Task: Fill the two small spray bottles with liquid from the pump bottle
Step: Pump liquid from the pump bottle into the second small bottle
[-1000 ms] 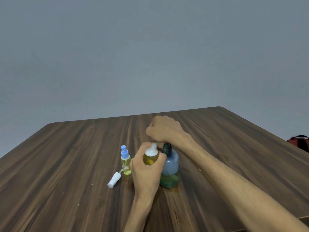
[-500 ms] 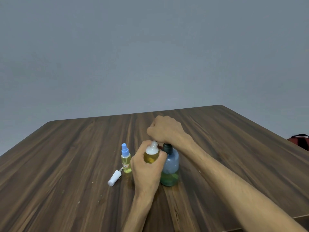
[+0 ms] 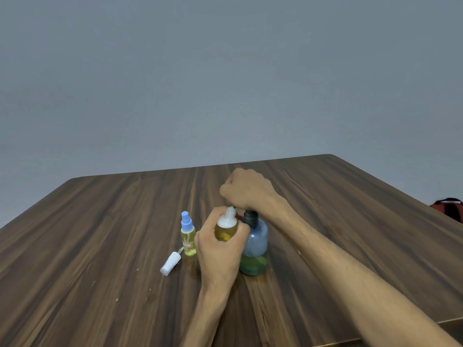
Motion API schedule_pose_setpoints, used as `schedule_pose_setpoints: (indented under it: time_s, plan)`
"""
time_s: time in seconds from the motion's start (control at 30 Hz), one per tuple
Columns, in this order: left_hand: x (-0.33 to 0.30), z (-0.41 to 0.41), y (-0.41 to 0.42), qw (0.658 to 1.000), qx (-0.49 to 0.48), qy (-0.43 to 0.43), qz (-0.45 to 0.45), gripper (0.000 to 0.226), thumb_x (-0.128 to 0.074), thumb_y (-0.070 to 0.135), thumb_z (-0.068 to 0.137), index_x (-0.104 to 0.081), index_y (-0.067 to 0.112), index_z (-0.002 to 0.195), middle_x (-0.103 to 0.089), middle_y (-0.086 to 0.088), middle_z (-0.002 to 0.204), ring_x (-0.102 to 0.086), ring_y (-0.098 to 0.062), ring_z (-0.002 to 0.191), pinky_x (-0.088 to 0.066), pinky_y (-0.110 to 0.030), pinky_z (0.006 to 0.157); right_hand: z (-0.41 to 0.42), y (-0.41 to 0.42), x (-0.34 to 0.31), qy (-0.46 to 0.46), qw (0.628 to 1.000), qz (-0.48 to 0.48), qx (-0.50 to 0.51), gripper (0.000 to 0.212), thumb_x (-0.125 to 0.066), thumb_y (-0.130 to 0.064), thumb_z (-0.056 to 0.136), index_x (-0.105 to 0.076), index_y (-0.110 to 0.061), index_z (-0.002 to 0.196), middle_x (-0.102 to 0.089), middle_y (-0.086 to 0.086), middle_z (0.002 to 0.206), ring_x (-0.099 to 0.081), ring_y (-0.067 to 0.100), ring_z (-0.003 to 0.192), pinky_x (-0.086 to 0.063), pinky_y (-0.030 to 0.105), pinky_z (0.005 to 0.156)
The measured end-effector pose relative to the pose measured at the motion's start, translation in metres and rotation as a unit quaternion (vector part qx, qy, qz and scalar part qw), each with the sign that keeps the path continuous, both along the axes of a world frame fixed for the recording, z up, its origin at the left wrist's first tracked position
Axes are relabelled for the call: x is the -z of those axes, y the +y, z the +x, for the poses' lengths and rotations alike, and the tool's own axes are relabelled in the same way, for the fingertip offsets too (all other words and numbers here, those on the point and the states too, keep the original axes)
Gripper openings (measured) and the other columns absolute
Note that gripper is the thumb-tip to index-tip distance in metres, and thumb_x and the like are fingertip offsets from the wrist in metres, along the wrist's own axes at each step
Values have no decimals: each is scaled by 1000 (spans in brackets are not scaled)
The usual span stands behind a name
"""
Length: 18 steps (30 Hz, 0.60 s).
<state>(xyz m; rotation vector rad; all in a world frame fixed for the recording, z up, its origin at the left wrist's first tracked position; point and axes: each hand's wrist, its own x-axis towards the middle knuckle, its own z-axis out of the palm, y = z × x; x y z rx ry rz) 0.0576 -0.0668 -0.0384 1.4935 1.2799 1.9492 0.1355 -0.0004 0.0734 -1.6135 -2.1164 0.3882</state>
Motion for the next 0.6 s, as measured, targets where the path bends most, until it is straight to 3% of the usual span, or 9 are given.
schedule_pose_setpoints:
  time_s: [0.23,0.5,0.6]
  plan:
    - [-1,1,-2,1000,-1,-1,9,11,-70,14,80,-70,22,86,-66,0,74,-64,-24,73,-54,-38,65,0,0,-3,11,1000,18,-4,27,-52,-19,84,-44,-18,57,-49,-4,58,-42,16,55,-35,31,55]
    - [1,0,1,1000,6,0,3,20,-74,-6,85,-69,14,86,-66,-3,74,-63,-29,73,-53,-40,65,0,-2,-2,-6,1000,16,-2,24,-53,-20,84,-46,-18,61,-51,-3,61,-45,16,56,-35,31,55]
    - [2,-1,1,1000,2,-3,-5,22,-74,-5,85,-69,16,85,-65,-2,73,-61,-18,69,-51,-33,64,-1,-2,2,-24,1000,-7,-1,25,-53,-22,86,-48,-17,62,-52,-3,62,-46,17,57,-35,31,55]
